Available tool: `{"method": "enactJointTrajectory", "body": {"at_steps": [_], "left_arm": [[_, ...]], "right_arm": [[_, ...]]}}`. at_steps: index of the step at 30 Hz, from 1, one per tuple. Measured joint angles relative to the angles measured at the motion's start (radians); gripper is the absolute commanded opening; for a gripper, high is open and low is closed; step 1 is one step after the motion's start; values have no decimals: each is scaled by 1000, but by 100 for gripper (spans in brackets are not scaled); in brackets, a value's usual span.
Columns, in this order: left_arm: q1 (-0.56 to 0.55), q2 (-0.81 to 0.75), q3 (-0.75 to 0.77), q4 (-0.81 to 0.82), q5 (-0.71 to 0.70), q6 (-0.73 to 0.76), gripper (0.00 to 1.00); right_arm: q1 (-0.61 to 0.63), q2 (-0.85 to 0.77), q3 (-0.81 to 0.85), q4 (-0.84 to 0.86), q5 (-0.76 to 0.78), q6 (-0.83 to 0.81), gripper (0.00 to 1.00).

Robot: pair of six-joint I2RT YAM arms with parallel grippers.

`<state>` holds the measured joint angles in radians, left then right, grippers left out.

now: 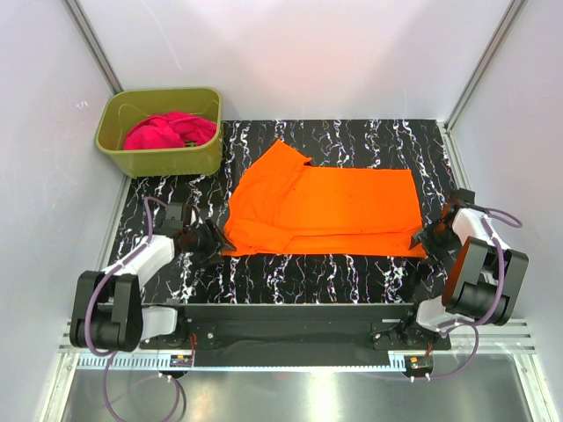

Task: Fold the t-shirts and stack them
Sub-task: Fold the tshirt

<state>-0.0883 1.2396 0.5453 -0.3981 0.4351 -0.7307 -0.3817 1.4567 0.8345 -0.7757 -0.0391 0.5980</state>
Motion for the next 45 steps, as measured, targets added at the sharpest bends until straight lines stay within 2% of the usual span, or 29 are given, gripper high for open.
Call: {"method": "enactJointTrajectory", "body": {"at_steps": [3,4,7,10,11,12,14,15,17,26,27,28,29,30,32,33,35,36,38,40,45], "left_arm": [[3,39,0,11,0,-1,53],[4,52,0,14,0,-1,47],[5,82,0,29,-2,1,39],[5,106,0,38,-5,6,21],[5,112,0,40,-6,7,4],[5,116,0,42,-7,8,0],[5,123,2,43,-16,21,0],[5,126,6,40,-22,27,0],[6,132,24,26,-37,40,0],[18,103,98,-37,-127,95,0],[18,94,98,-46,-134,97,3],[18,83,98,-55,-140,100,10],[18,70,98,-66,-149,105,28],[18,59,98,-73,-154,113,39],[18,31,98,-93,-163,116,50],[18,15,99,-106,-172,116,60],[18,-17,102,-130,-185,119,62],[18,-33,110,-148,-195,125,62],[18,-62,137,-179,-208,138,63],[18,-82,174,-195,-208,158,63],[1,-107,215,-193,-180,209,63]], "right_arm": [[-3,6,-8,16,-1,1,55],[-4,12,-9,24,-4,1,53],[-6,38,-9,47,-7,3,49],[-6,58,-16,71,-6,9,41],[-6,61,-22,79,-5,12,31],[-6,64,-27,83,-5,12,26],[-8,65,-34,84,0,12,18],[-8,64,-35,84,2,14,7],[-8,58,-39,87,4,20,0],[-8,37,-51,71,66,49,0],[-8,37,-51,69,69,51,0],[-8,37,-50,67,73,53,0],[-8,37,-49,64,76,53,6],[-8,37,-49,63,76,53,14],[-8,35,-46,57,79,47,30],[-8,34,-43,45,83,35,43],[-9,26,-37,27,84,13,48],[-10,16,-31,14,83,1,57],[-9,-8,-4,-15,80,-18,63],[-10,-39,40,-36,69,-34,74],[-9,-99,141,-39,5,-88,78]]}}
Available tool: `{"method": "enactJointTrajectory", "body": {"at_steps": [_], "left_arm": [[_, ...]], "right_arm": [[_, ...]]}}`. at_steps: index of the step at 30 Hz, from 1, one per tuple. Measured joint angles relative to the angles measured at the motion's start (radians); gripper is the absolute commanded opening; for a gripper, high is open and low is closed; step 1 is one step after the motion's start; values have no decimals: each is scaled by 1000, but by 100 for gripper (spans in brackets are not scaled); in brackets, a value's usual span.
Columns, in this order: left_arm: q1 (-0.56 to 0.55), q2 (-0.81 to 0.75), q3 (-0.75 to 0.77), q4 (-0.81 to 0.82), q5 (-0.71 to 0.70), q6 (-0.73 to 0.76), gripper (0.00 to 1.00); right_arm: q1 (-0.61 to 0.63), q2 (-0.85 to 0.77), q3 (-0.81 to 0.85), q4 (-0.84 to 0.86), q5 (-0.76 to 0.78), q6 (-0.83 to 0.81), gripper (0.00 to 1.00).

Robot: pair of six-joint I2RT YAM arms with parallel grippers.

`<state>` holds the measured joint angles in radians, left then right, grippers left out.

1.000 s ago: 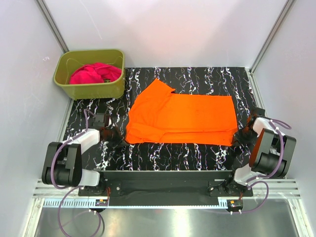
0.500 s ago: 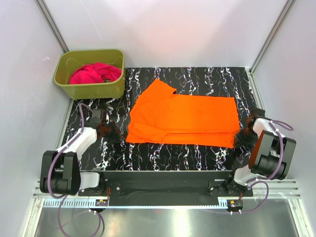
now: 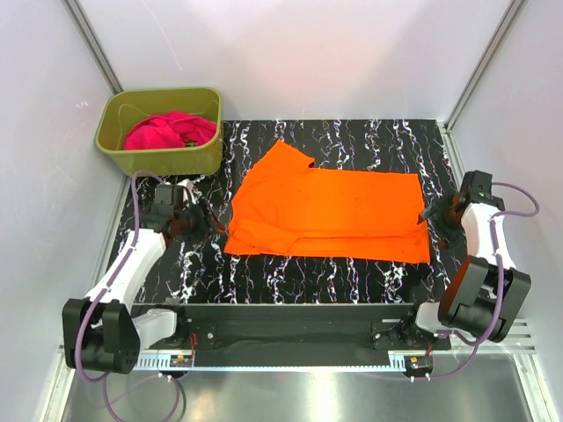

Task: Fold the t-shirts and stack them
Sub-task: Fold the tshirt

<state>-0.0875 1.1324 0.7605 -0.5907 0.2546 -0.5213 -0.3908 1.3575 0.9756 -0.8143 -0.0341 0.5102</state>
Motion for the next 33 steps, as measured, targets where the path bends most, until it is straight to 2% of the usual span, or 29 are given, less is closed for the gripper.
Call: {"method": "enactJointTrajectory", "body": {"at_steps": [4,7,11,16,20,24,27,33], "left_arm": [[-33,0,1,6,57,26,61],[-46,12,1,34,129,32,57],[-70,57,0,77,207,32,60],[-117,101,-13,117,258,27,60],[-126,128,-17,129,266,15,53],[-129,161,-17,140,264,0,54],[-129,179,-17,139,257,-3,59],[-129,195,-13,135,229,-2,59]], "right_arm": [[5,13,5,19,-79,-23,75],[12,48,3,35,-126,-29,67],[18,88,-9,52,-166,-34,63],[33,106,-42,71,-199,-32,64],[61,107,-53,78,-219,-30,65],[92,109,-54,88,-224,-19,66],[127,110,-54,92,-225,-2,66],[322,132,-53,145,-264,69,73]]}}
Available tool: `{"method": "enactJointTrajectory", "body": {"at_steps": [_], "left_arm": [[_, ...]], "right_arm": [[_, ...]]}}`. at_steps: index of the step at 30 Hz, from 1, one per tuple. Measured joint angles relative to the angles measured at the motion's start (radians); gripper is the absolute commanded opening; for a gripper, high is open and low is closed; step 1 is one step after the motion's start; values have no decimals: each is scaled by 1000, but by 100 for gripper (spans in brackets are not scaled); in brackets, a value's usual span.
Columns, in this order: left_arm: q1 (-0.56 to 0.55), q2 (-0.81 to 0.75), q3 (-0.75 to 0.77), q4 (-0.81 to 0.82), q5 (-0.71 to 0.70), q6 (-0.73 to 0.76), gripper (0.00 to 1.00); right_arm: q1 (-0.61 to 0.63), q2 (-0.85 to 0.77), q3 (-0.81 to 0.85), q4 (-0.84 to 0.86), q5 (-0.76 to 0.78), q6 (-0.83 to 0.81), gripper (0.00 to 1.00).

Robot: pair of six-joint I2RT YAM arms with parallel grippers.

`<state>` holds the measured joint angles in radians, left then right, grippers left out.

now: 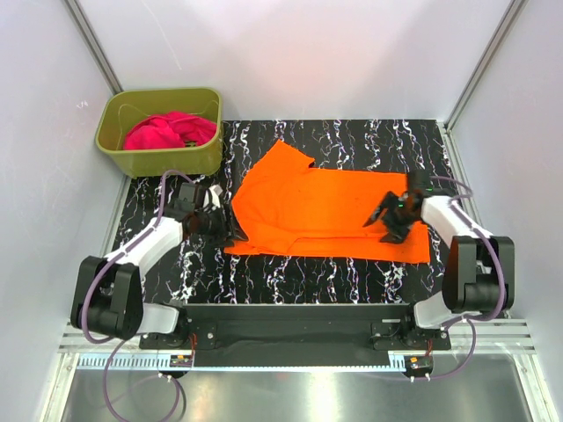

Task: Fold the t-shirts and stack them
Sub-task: Fold the tshirt

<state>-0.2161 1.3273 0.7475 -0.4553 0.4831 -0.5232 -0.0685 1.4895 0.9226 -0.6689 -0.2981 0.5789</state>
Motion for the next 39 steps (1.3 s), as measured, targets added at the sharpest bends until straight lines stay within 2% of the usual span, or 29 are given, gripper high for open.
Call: {"method": "enactJointTrajectory", "body": {"at_steps": [8,10,18,22,27,29,32,33,34,37,39], "left_arm": [[0,72,14,2,-29,20,45],[0,84,19,4,-31,25,40],[0,117,50,14,-36,34,34],[0,153,81,25,-37,38,40],[0,154,91,23,-45,44,55],[0,150,91,15,-54,44,56],[0,149,91,8,-67,48,35],[0,149,91,6,-69,47,35],[0,154,95,1,-69,51,27],[0,185,118,0,-73,52,14],[0,200,134,-1,-75,55,9]], "right_arm": [[315,147,100,88,-46,98,73],[361,184,137,105,-53,114,72],[486,315,253,144,-74,156,72],[499,324,257,149,-85,164,72],[499,324,262,150,-87,175,72],[499,324,262,150,-87,179,72],[502,325,262,151,-90,184,72],[503,325,262,153,-92,185,72],[507,328,262,156,-95,187,71],[525,341,264,160,-109,190,70],[540,353,266,161,-114,190,70]]}}
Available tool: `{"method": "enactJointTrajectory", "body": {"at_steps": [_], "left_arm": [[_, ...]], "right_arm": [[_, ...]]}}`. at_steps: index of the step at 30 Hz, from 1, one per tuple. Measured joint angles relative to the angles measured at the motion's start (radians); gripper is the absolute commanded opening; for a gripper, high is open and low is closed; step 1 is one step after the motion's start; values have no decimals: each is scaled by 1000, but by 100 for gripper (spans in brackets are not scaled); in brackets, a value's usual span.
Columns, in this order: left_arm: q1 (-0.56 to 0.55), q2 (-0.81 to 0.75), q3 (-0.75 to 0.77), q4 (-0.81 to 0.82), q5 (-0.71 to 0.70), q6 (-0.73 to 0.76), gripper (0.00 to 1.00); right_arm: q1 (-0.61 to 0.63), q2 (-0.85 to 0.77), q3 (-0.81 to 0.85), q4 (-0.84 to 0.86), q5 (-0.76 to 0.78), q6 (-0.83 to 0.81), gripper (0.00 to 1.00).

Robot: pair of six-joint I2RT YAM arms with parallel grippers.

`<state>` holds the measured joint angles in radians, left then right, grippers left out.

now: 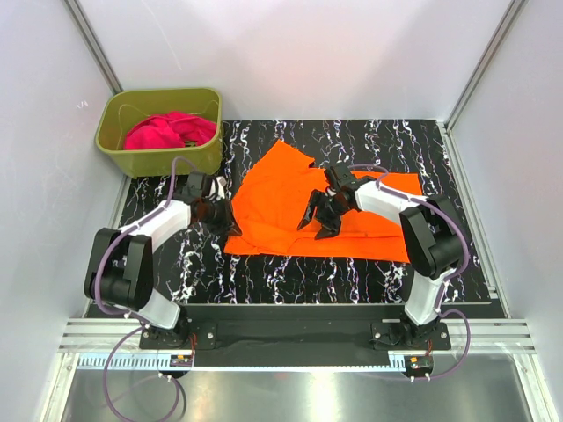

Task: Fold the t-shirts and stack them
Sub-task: Fold the tshirt

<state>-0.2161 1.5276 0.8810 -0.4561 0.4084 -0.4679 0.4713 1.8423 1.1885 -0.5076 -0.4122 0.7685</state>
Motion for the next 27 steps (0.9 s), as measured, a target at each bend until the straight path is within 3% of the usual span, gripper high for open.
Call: {"method": "enactJointTrajectory", "body": {"at_steps": [2,11,18,22,27], "left_arm": [[0,2,13,-3,0,2,0],[0,38,123,-1,3,-15,0],[0,245,339,45,6,-27,35],[0,234,360,46,3,-27,57],[0,110,293,23,-14,-16,51]], "right_arm": [[11,7,1,2,-2,0,70],[16,8,1,9,-2,6,70],[16,8,22,9,-1,6,70],[16,8,42,11,-2,6,70],[28,8,43,12,2,-16,62]]}}
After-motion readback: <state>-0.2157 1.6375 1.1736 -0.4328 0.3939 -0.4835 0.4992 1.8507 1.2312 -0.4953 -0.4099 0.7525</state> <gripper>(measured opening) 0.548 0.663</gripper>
